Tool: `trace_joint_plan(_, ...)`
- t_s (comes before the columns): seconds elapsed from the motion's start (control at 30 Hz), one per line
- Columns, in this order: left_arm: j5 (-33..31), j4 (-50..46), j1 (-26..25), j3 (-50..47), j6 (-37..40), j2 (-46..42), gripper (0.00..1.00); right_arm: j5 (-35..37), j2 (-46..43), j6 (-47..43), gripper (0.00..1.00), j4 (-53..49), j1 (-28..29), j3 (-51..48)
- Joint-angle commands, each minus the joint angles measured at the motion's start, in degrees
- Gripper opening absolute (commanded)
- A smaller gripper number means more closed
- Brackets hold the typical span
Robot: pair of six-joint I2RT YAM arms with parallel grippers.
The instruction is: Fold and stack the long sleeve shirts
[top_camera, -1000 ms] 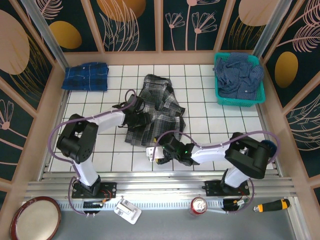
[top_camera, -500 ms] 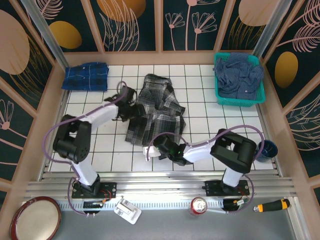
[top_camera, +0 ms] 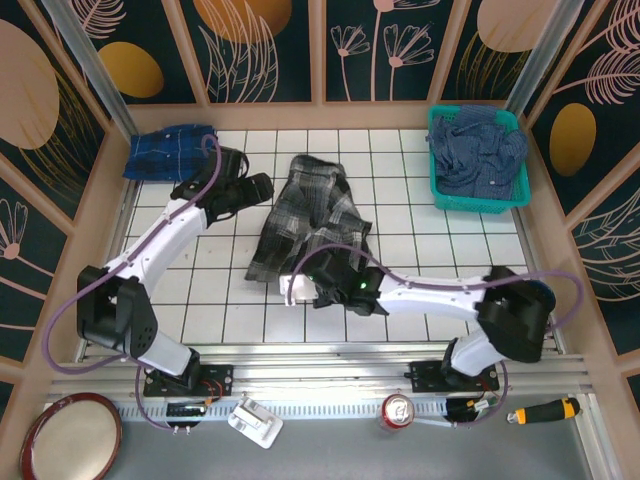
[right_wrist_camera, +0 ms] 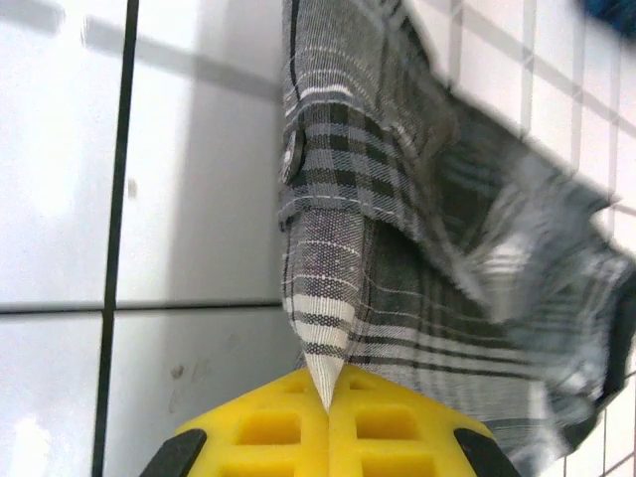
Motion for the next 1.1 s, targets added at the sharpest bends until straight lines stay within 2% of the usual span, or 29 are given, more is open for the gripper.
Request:
trace_joint_plan(0.0, -1.7, 1.8, 0.9, -0.7, 2.5, -2.4, 0.81, -10.6, -5.4, 7.7, 0.0, -20.5, 1.3, 7.1)
trace_joint_plan(0.1, -2.2, 1.9, 1.0, -1.0, 2.3, -1.9, 0.81, -14.8, -6.6, 8.4, 0.0, -24.8, 0.0, 11.0)
trace_joint_plan(0.27, -4.3, 1.9, 1.6, -3.6, 1.5, -4.7, 0.81, -23.8, -4.6, 4.8, 0.0, -28.6, -5.4, 21.1)
trace_joint_plan(0.4, -6.8, 1.1, 3.1, -4.6, 1.3, -7.8, 0.82, -36.8, 0.9, 0.1, 0.0, -29.6, -16.0, 25.4)
trace_joint_plan(0.47, -8.5, -0.3, 3.4, -4.0, 1.5, -8.3, 0.83, -40.9, 4.8, -2.0, 0.0, -29.7, -20.4, 26.7)
trace_joint_plan(0.6, -11.8, -1.8, 3.5, -2.4, 2.5, -8.3, 0.85, -51.2, 14.4, -7.2, 0.0, -35.6, -28.6, 34.3)
trace_joint_plan(0.73, -14.0, -2.6, 3.7, -0.2, 3.4, -6.4, 0.85, -56.1, 23.9, -10.9, 0.0, -39.2, -34.4, 43.3)
trace_joint_plan(0.83, -14.9, -3.5, 3.6, 1.6, 4.0, -4.7, 0.85, -56.8, 30.7, -12.7, 0.0, -41.3, -37.9, 49.7)
trace_joint_plan(0.93, -13.4, -2.9, 3.7, 2.0, 5.5, -3.5, 0.85, -55.4, 37.4, -12.5, 0.0, -40.7, -39.7, 55.1)
trace_joint_plan(0.97, -11.8, -2.3, 3.6, 1.7, 6.3, -3.1, 0.85, -54.7, 39.6, -12.6, 0.05, -40.8, -40.1, 57.0)
trace_joint_plan(1.03, -9.2, -0.9, 3.6, 0.7, 6.8, -2.4, 0.85, -53.7, 43.2, -11.9, 0.07, -39.2, -41.0, 60.1)
trace_joint_plan(1.07, -7.3, 0.4, 3.6, -0.3, 7.1, -2.0, 0.84, -53.5, 45.1, -11.7, 0.11, -38.2, -41.5, 61.7)
